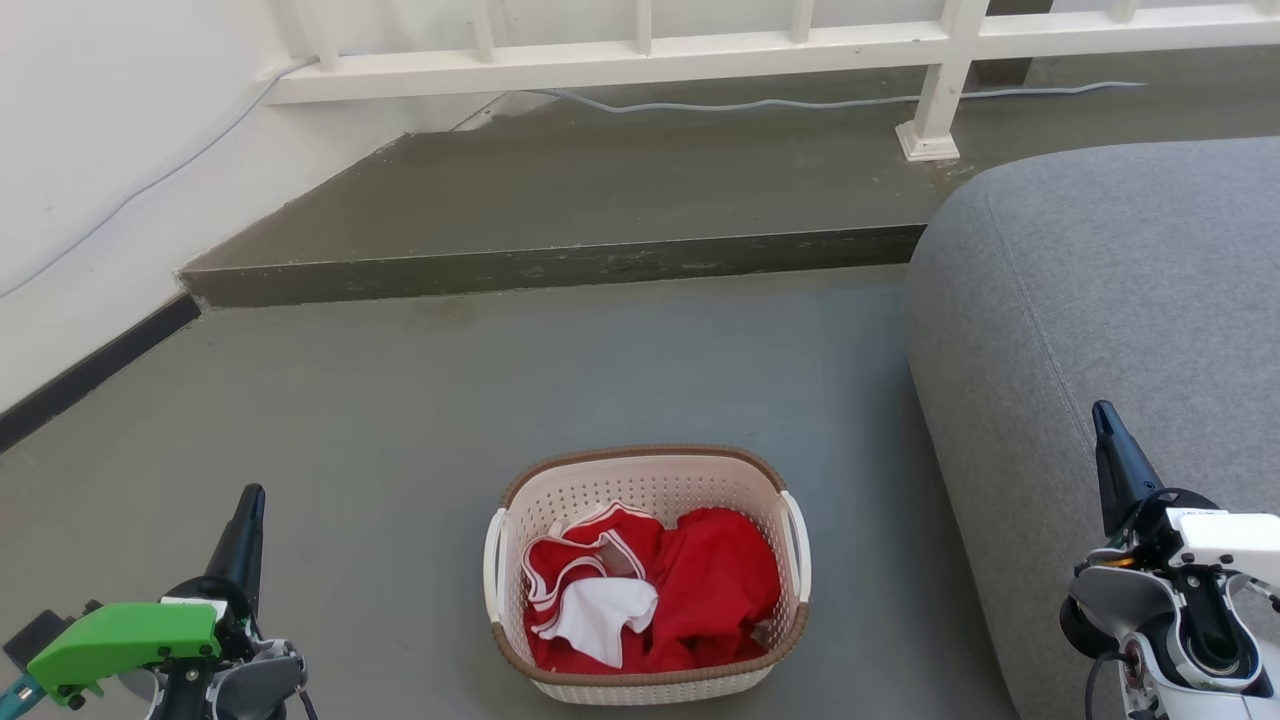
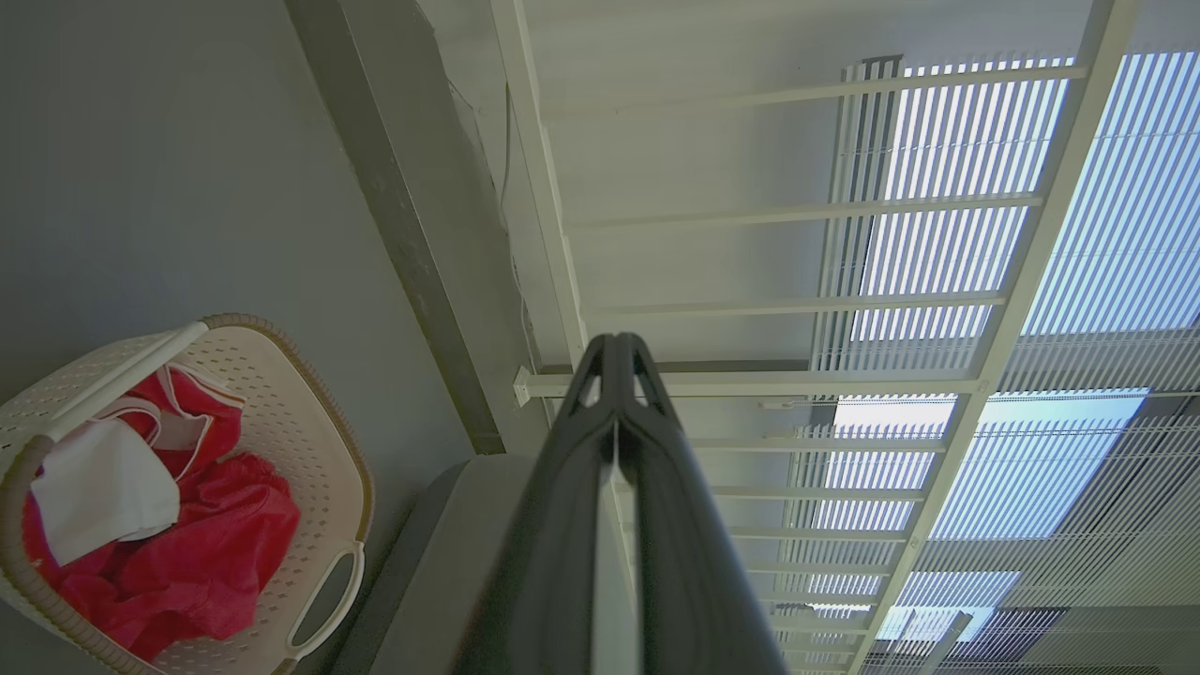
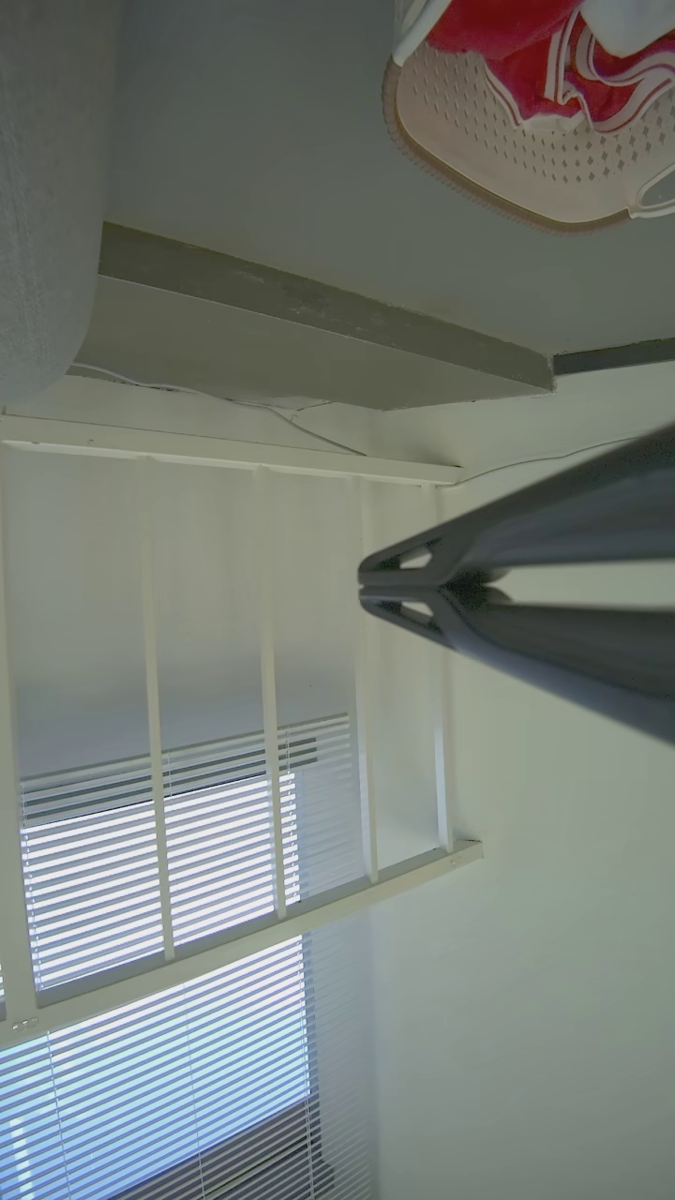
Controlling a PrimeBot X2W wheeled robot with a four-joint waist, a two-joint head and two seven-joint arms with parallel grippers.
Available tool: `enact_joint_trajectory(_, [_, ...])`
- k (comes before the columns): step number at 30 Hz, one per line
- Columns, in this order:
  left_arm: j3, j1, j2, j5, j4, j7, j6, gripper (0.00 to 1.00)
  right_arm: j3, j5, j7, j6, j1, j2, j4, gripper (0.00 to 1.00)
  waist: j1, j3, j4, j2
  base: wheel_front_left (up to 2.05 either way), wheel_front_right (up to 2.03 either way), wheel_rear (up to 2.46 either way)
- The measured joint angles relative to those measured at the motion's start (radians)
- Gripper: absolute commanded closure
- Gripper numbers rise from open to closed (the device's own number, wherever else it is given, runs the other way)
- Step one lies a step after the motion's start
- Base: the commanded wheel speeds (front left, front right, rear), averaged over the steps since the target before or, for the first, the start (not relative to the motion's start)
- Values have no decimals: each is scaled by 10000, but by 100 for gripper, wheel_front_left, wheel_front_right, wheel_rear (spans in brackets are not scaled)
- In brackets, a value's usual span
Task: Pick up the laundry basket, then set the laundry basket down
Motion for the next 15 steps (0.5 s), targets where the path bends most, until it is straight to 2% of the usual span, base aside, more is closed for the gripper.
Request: enact_joint_trajectory(15, [0,0,-8,0,-4,0,0,100,-2,0,2,2,0,2,-4,100,0,1,0,0,0,0,0])
